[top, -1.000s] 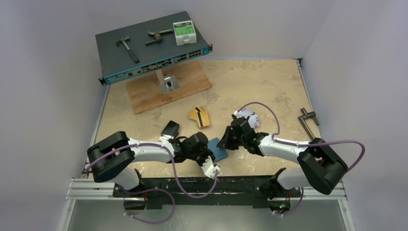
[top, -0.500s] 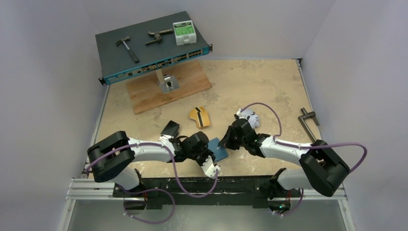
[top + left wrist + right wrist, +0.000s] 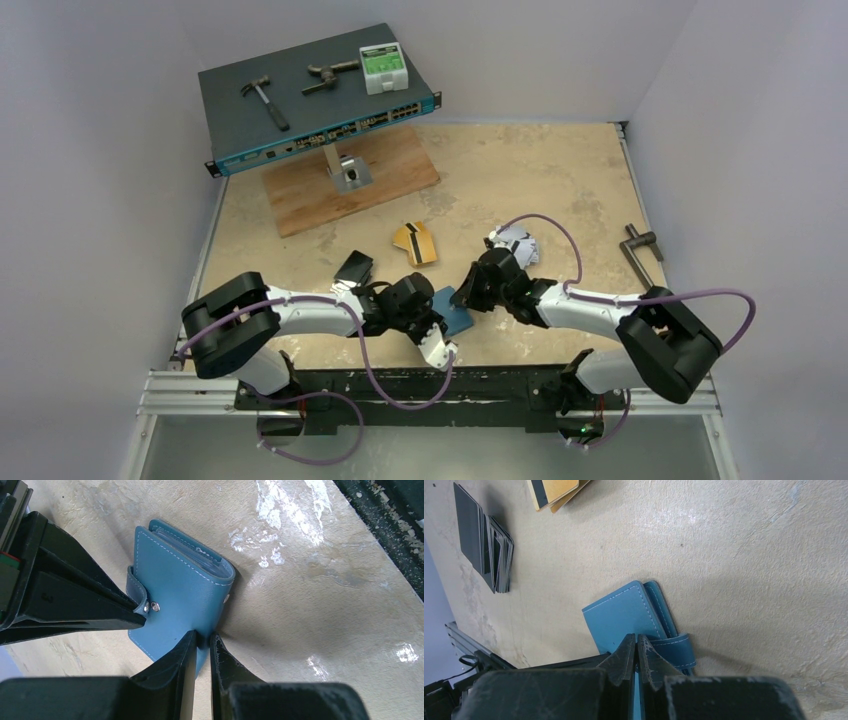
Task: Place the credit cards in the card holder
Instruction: Close the card holder at the center of the board.
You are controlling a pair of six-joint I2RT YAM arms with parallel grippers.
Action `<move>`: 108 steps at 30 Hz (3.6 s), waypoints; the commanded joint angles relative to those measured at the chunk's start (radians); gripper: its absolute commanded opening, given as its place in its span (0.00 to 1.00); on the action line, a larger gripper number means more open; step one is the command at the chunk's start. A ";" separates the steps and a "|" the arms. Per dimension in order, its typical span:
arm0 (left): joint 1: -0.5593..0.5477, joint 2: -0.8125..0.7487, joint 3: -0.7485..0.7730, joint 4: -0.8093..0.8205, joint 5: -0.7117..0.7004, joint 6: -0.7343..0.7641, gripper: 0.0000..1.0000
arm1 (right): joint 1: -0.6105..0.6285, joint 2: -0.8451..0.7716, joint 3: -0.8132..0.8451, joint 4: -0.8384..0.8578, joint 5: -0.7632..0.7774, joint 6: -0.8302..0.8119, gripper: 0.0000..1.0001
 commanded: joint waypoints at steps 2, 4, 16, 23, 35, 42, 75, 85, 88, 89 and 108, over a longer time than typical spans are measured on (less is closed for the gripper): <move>0.004 0.016 0.021 -0.037 0.039 -0.032 0.03 | 0.017 0.011 -0.004 -0.019 0.013 -0.010 0.00; 0.004 0.016 0.023 -0.037 0.039 -0.033 0.03 | 0.018 0.013 -0.005 -0.026 0.008 -0.019 0.00; 0.005 0.019 0.031 -0.042 0.041 -0.043 0.03 | 0.055 0.052 0.039 -0.135 0.024 -0.095 0.00; 0.005 0.019 0.035 -0.043 0.039 -0.049 0.03 | 0.076 0.075 0.065 -0.183 0.036 -0.113 0.00; 0.005 0.014 0.039 -0.048 0.036 -0.057 0.02 | 0.134 0.100 0.054 -0.222 0.067 -0.098 0.00; 0.006 0.014 0.041 -0.048 0.034 -0.062 0.02 | 0.137 0.081 0.025 -0.236 0.071 -0.058 0.00; 0.014 0.051 0.072 -0.063 0.026 -0.115 0.01 | 0.347 -0.065 -0.111 -0.261 0.241 0.237 0.06; 0.015 0.040 0.073 -0.060 0.020 -0.111 0.01 | 0.269 -0.247 0.037 -0.353 0.174 0.109 0.23; 0.014 0.036 0.074 -0.060 0.022 -0.111 0.01 | 0.234 -0.268 0.085 -0.433 0.169 0.069 0.24; 0.014 0.036 0.073 -0.059 0.021 -0.111 0.01 | 0.224 -0.274 0.099 -0.452 0.172 0.056 0.24; 0.035 0.009 0.070 -0.073 0.042 -0.109 0.01 | 0.170 -0.004 0.348 -0.565 0.259 -0.227 0.48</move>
